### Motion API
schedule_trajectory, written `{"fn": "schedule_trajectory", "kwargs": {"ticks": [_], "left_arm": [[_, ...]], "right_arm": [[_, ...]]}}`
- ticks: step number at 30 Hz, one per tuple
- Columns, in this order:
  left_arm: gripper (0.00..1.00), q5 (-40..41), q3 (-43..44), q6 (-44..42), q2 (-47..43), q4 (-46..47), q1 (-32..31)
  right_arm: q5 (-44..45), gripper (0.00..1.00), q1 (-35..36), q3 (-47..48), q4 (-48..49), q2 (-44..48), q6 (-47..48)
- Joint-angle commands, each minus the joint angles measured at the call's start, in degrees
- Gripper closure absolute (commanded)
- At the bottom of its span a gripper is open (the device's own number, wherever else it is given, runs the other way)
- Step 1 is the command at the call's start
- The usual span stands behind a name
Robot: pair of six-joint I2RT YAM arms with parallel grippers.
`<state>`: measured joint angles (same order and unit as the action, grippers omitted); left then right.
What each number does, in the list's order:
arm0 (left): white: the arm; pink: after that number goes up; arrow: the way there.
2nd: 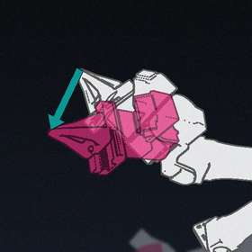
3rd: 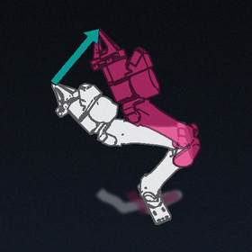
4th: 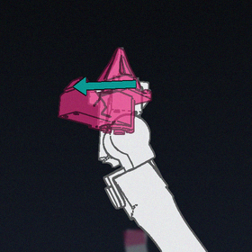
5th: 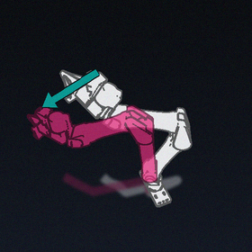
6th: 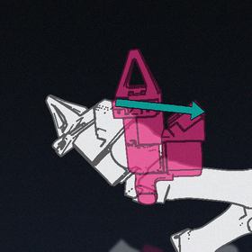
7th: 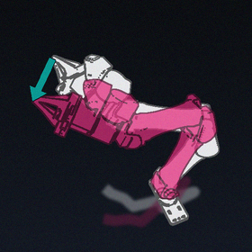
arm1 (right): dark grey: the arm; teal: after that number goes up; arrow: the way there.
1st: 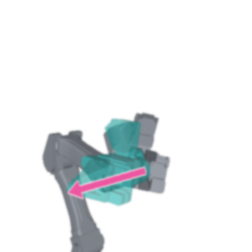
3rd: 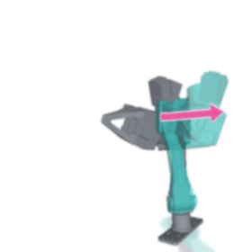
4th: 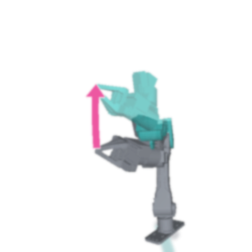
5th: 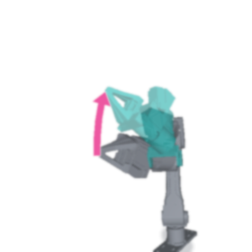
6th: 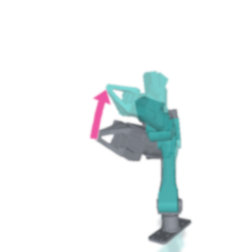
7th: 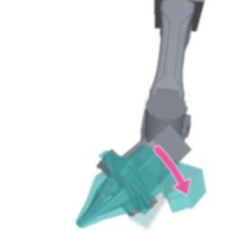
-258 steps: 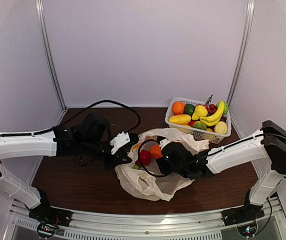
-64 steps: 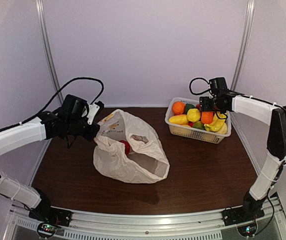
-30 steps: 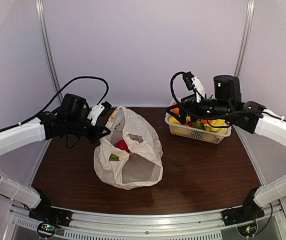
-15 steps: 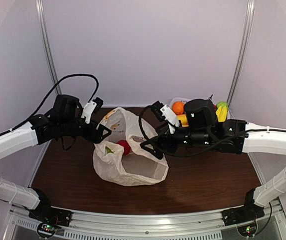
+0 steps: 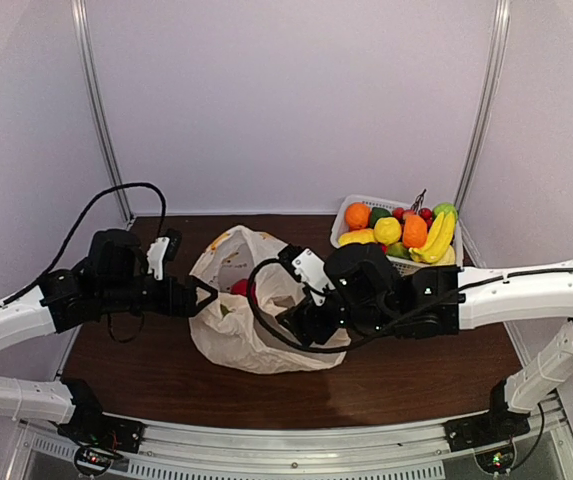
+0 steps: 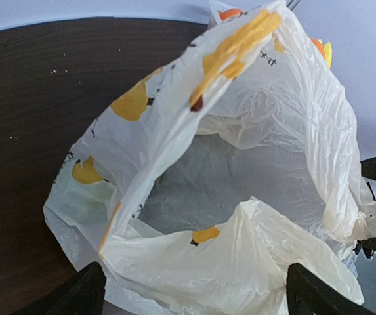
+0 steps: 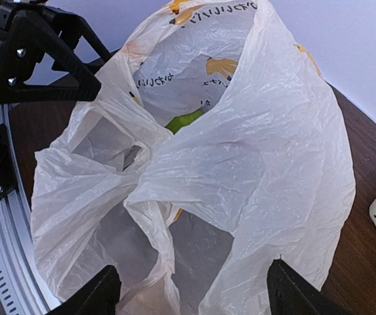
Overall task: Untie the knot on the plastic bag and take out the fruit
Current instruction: Adjust the bag opening for the takeout bag.
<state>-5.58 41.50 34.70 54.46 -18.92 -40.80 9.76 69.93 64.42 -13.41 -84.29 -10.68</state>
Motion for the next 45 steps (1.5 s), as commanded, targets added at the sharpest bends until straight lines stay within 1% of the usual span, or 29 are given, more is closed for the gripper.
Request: {"fn": "schedule_trajectory", "kwargs": {"ticks": [1,3,6,9,12,17,18,21,24,26,32,38,39,40,42,45], "left_arm": [[0.02,1.2,-1.9,6.8,-0.2,3.1,-1.8],[0.02,1.5,-3.4,8.2,0.1,4.8,-2.1],[0.03,0.5,-5.9,10.1,0.7,9.2,-2.4],[0.09,0.2,-7.0,11.0,1.8,11.3,-2.6],[0.19,0.4,-7.6,11.1,2.1,12.1,-2.7],[0.47,0.1,-9.1,11.3,1.6,14.7,-2.7],[0.52,0.3,-9.2,11.3,1.5,14.7,-2.6],[0.64,0.5,-9.2,11.0,1.9,14.3,-2.7],[0.72,0.7,-9.5,11.0,1.9,14.1,-2.7],[0.78,0.7,-9.7,11.1,1.9,14.2,-2.7],[0.88,0.6,-10.2,11.1,1.8,14.3,-2.7],[0.95,0.3,-10.4,10.9,1.3,14.3,-2.7],[0.96,0.3,-10.4,10.9,1.3,14.3,-2.7],[0.99,0.3,-10.5,10.9,1.3,14.4,-2.7],[1.00,0.3,-10.6,10.8,1.3,14.4,-2.7],[1.00,0.3,-10.6,10.8,1.6,14.6,-2.7]], "right_arm": [[4.0,0.23,1.5,-3.2,2.5,0.7,-3.5],[4.7,0.22,2.0,-4.4,3.4,1.2,-4.7],[6.7,0.17,2.9,-4.7,3.0,2.6,-4.8],[8.0,0.11,4.0,-3.3,1.1,4.9,-4.0],[8.4,0.09,5.3,-1.6,-0.5,6.7,-3.3],[7.3,0.09,8.0,1.2,-0.6,6.9,-2.3],[7.6,0.09,8.9,1.9,-0.3,6.4,-2.0],[7.5,0.09,11.5,4.4,0.8,4.5,-0.3],[5.1,0.08,12.2,6.7,2.5,1.2,0.1],[4.5,0.09,12.3,8.6,2.5,-2.6,-0.8],[4.3,0.11,10.5,14.0,0.2,-12.5,-2.0],[4.4,0.10,7.5,14.7,1.3,-17.6,-1.6],[4.3,0.12,7.5,14.6,1.6,-18.2,-1.3],[3.9,0.17,7.5,14.5,2.0,-18.9,-1.2],[1.6,0.34,7.5,14.0,3.1,-19.7,-1.3],[-3.3,0.56,7.6,12.3,6.7,-20.9,-3.0]]}}
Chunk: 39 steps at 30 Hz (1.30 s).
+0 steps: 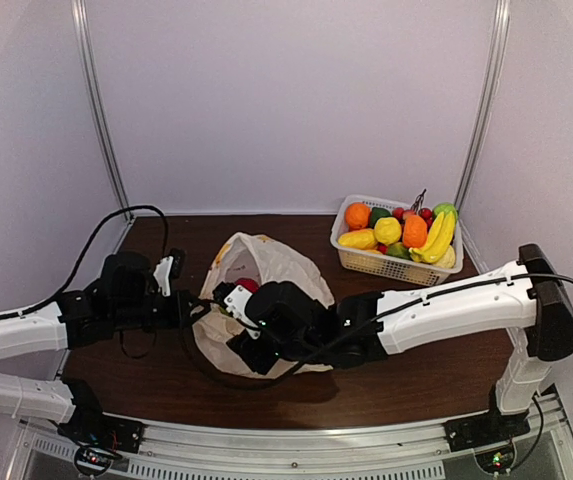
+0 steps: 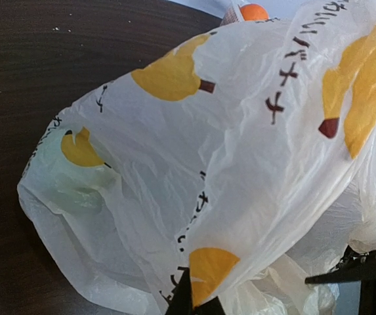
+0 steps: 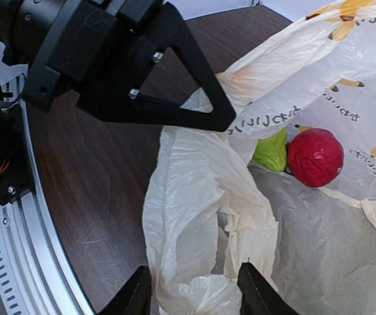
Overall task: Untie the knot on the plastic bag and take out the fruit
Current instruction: Adjust the bag opening for the takeout bag.
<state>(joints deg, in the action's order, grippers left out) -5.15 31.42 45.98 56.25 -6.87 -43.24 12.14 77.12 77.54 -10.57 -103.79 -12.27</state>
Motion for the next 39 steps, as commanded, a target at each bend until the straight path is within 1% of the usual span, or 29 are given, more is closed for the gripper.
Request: {"fn": "schedule_trajectory", "kwargs": {"ticks": [1,5,7,11,15,19,21,22,23,25,26,27,28,29,31,32,35,39], "left_arm": [[1.00,-0.1,-0.6,-0.5,-0.1,2.7,-0.3],[1.00,-0.2,-1.0,-0.5,0.2,4.1,-0.3],[1.00,-0.2,-1.3,-0.3,0.3,4.9,-0.3],[1.00,0.0,-1.5,-0.1,0.4,5.9,-0.3],[1.00,0.3,-1.8,-0.2,0.1,6.5,-0.3],[1.00,0.2,-2.1,-1.0,0.0,6.5,-0.3],[1.00,-0.4,-1.7,-2.6,-0.4,6.3,-0.3],[1.00,-0.7,-1.4,-3.4,-0.7,5.7,-0.3],[0.94,-1.1,-1.1,-4.3,-1.1,5.0,-0.3],[0.71,-1.2,-0.3,-5.1,-2.0,2.9,-0.3],[0.50,-1.3,-0.1,-5.1,-2.7,1.9,-0.3],[0.36,-1.5,-0.1,-5.1,-3.3,0.9,-0.2],[0.25,-1.6,-0.2,-4.8,-4.1,0.2,-0.2],[0.17,-1.7,-0.5,-4.4,-4.7,-0.5,-0.3],[0.07,-2.7,-1.3,-3.3,-6.0,-0.9,-0.3],[0.04,-3.2,-1.8,-2.7,-6.2,-1.0,-0.2],[0.02,-3.8,-2.8,-1.3,-6.1,-1.8,-0.3],[0.02,-2.8,-3.6,0.2,-5.4,-2.3,-0.4]], "right_arm": [[-7.2,0.62,0.5,-1.6,5.3,-1.8,-2.2],[-13.2,0.87,1.1,-4.1,11.2,-3.3,-5.5],[-15.3,0.93,1.8,-4.4,13.8,-4.4,-6.5],[-18.7,0.97,2.9,-4.2,17.5,-7.1,-8.2],[-22.3,0.98,3.4,-4.6,21.7,-8.3,-10.1],[-22.9,0.99,3.6,-4.5,21.6,-6.8,-10.2],[-20.9,0.96,3.6,-4.6,19.9,-4.4,-9.5],[-19.7,0.90,3.6,-4.5,18.7,-3.2,-9.0],[-18.1,0.79,3.6,-4.4,17.4,-1.4,-8.6],[-14.6,0.59,3.5,-4.4,14.9,1.0,-8.1],[-12.9,0.50,3.4,-4.3,13.5,2.1,-8.1],[-10.6,0.46,3.3,-4.2,12.2,3.2,-8.1],[-9.3,0.43,3.2,-4.2,11.2,4.1,-8.2],[-8.4,0.40,3.0,-4.3,10.3,5.0,-8.4],[-6.4,0.36,2.8,-4.7,8.5,6.4,-8.7],[-5.5,0.35,2.7,-4.9,8.1,6.9,-9.0],[-3.3,0.33,2.2,-5.0,7.1,7.5,-10.0],[-2.2,0.33,0.8,-5.0,7.2,6.9,-12.1]]}}
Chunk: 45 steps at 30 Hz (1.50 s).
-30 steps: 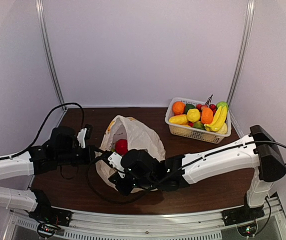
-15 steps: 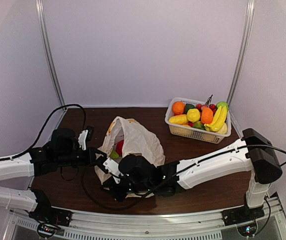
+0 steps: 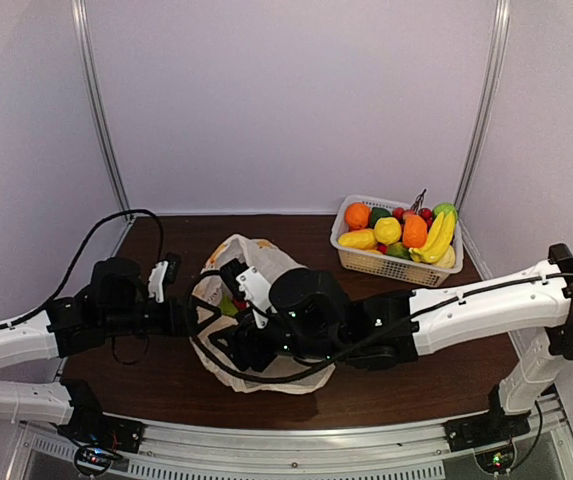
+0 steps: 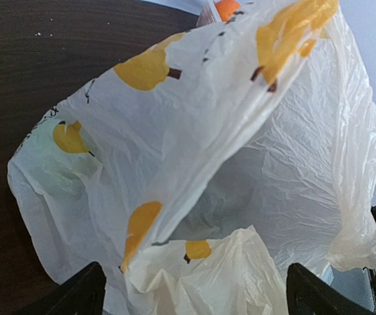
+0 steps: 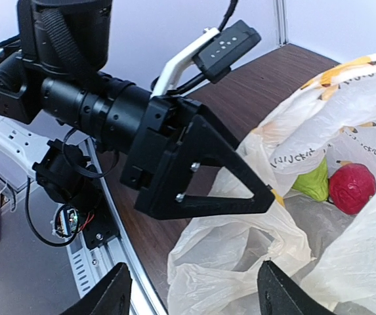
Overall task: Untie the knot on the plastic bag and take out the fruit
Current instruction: Adjust the bag opening for the takeout bag, then reach into the gripper in the takeout bag.
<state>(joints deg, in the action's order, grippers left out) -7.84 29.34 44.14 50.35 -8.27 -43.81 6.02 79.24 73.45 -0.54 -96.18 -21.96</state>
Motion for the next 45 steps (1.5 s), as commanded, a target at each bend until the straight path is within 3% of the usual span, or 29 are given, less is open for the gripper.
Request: {"fn": "schedule_trajectory", "kwargs": {"ticks": [1,8,16,20,25,29,31,33,39,45], "left_arm": [[0.02,0.3,-1.6,2.3,0.9,-0.9,0.2],[0.07,1.1,-2.1,2.7,3.6,1.7,0.1],[0.79,3.6,-2.1,2.3,4.9,0.2,0.1],[1.00,6.1,-0.6,0.5,2.5,-6.2,0.1],[1.00,6.4,-0.1,-0.3,-1.6,-10.5,0.2],[0.98,-0.5,0.3,-2.8,-3.8,-7.3,0.2],[0.82,-3.9,2.0,-4.2,-3.3,-6.9,0.2],[0.53,-3.9,5.0,-5.9,-2.5,-9.1,0.4],[0.15,-5.3,18.1,-13.3,2.3,-16.9,6.0],[0.03,-13.3,29.1,-19.6,12.8,-16.6,12.5]], "right_arm": [[4.1,0.33,-1.8,-0.9,-2.6,-1.0,-3.0],[3.3,0.43,-5.5,1.5,-2.9,-5.8,-4.9],[8.2,0.52,-9.9,4.2,-4.1,-12.6,-4.3],[9.0,0.54,-13.1,1.2,-2.3,-13.4,-5.2],[9.3,0.55,-15.3,-4.2,0.4,-12.5,-4.5],[8.1,0.53,-15.3,-6.6,2.7,-11.9,-1.1],[8.0,0.53,-15.3,-7.0,2.7,-11.6,-0.4],[8.0,0.53,-15.3,-7.1,3.0,-11.4,-0.4],[8.8,0.43,-15.3,-5.9,3.6,-11.7,-1.7],[8.8,0.38,-15.3,-5.4,4.4,-12.5,-3.6]]}}
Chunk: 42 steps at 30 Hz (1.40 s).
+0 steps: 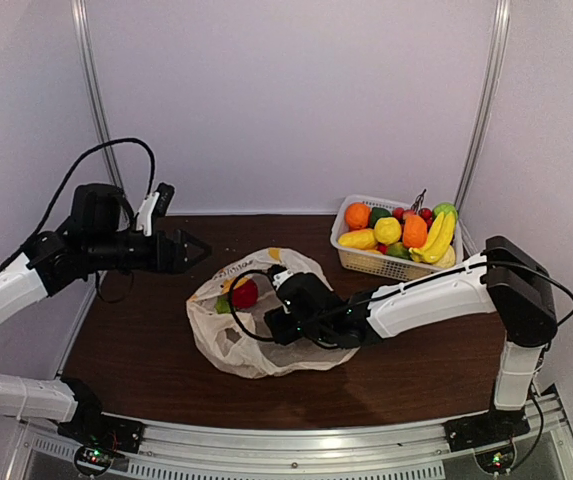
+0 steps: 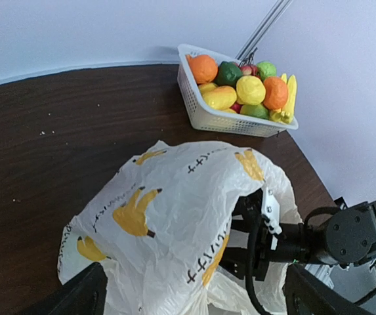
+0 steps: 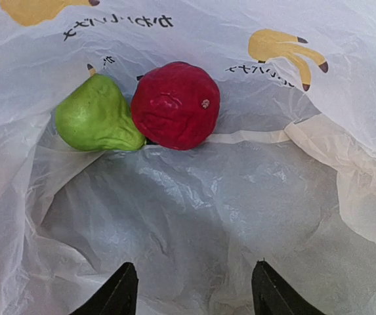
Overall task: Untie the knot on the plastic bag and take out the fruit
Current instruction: Reach into the gripper in the takeout bag.
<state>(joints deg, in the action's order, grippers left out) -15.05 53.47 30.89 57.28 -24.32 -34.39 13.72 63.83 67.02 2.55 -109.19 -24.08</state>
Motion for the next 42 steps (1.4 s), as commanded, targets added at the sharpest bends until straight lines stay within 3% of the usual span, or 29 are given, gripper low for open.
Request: {"fn": "schedule_trajectory", "kwargs": {"ticks": [1,7,19,29,37,42], "left_arm": [[0.03,-6.5,6.3,-6.9,7.8,-0.4,4.1],[0.03,-9.6,9.8,-9.6,18.4,3.7,7.8],[0.20,-17.1,17.7,-13.4,44.1,8.4,7.9],[0.45,-17.2,19.9,-14.2,50.6,4.7,7.9],[0.80,-18.4,17.6,-18.0,51.4,0.0,7.9],[0.87,-19.3,17.2,-17.8,51.5,1.0,7.9]], "right_arm": [[1.1,0.38,0.1,0.9,1.5,0.5,-1.7],[1.1,0.37,0.1,0.6,2.2,0.7,-3.1],[1.6,0.35,0.1,1.8,2.2,-0.6,-3.7],[1.6,0.29,0.1,3.7,3.0,-2.3,-4.2],[-0.9,0.26,0.0,7.1,4.3,-6.4,-3.6],[-1.3,0.21,-0.4,9.5,3.3,-9.4,-2.4]]}}
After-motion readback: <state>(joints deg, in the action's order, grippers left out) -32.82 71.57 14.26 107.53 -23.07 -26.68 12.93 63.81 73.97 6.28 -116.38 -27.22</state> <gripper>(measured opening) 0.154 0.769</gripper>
